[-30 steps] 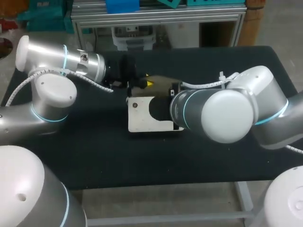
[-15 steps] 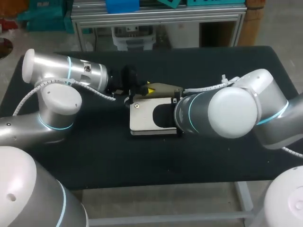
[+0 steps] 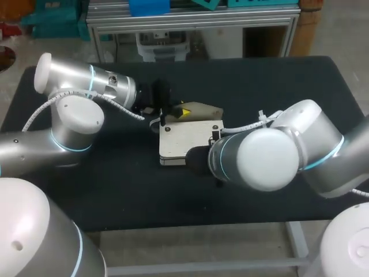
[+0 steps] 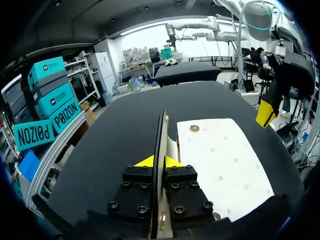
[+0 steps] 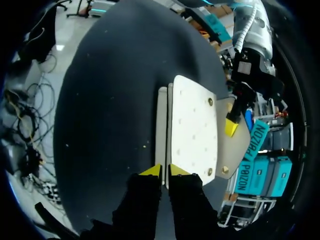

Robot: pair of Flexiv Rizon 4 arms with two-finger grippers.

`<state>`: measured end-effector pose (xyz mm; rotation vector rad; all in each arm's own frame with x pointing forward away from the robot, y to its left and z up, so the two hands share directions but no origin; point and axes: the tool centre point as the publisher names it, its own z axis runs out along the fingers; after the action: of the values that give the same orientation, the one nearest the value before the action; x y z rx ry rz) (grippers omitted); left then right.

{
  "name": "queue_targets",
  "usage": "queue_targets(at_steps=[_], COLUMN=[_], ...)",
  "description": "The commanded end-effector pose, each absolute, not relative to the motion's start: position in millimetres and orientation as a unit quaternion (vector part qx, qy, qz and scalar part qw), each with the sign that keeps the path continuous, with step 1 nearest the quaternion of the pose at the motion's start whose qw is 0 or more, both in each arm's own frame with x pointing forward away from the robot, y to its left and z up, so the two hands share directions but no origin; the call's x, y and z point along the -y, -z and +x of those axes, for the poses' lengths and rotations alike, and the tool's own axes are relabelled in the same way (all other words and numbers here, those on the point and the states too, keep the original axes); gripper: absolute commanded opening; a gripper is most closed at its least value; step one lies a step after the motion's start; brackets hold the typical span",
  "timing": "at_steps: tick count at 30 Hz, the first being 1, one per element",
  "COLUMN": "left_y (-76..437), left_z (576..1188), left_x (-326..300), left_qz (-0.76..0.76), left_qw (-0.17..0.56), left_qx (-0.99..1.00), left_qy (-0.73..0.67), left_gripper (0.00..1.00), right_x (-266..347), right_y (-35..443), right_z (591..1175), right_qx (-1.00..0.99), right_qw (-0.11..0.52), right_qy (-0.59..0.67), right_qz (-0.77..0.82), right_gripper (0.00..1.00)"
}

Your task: Pick up the bag, open it, inspect its contents, close it, and place it on the opposite side

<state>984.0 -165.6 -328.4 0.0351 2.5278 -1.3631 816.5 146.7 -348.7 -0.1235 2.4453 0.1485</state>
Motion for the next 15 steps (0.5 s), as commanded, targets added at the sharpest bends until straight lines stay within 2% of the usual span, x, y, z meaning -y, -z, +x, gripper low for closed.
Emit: queue_targets(at_steps=[1, 5, 15], left_y=[332, 334, 343], left_z=[992, 993, 995], left_x=[168, 170, 181], left_qz=[0.016, 0.018, 0.015], left_qw=[0.121, 0.111, 0.096], left_qx=[-0.874, -0.877, -0.881], left_qy=[0.470, 0.468, 0.462], left_gripper=[0.00, 0.00, 0.00], right_x=[-145, -140, -132], right_y=[359, 360, 367], right_z=[818, 821, 831], right_qx=[-0.846, -0.837, -0.820], right_qw=[0.530, 0.544, 0.571], right_qy=[-0.059, -0.047, -0.025], right_qz=[-0.031, -0.029, -0.040], right_gripper=[0.17, 0.28, 0.28])
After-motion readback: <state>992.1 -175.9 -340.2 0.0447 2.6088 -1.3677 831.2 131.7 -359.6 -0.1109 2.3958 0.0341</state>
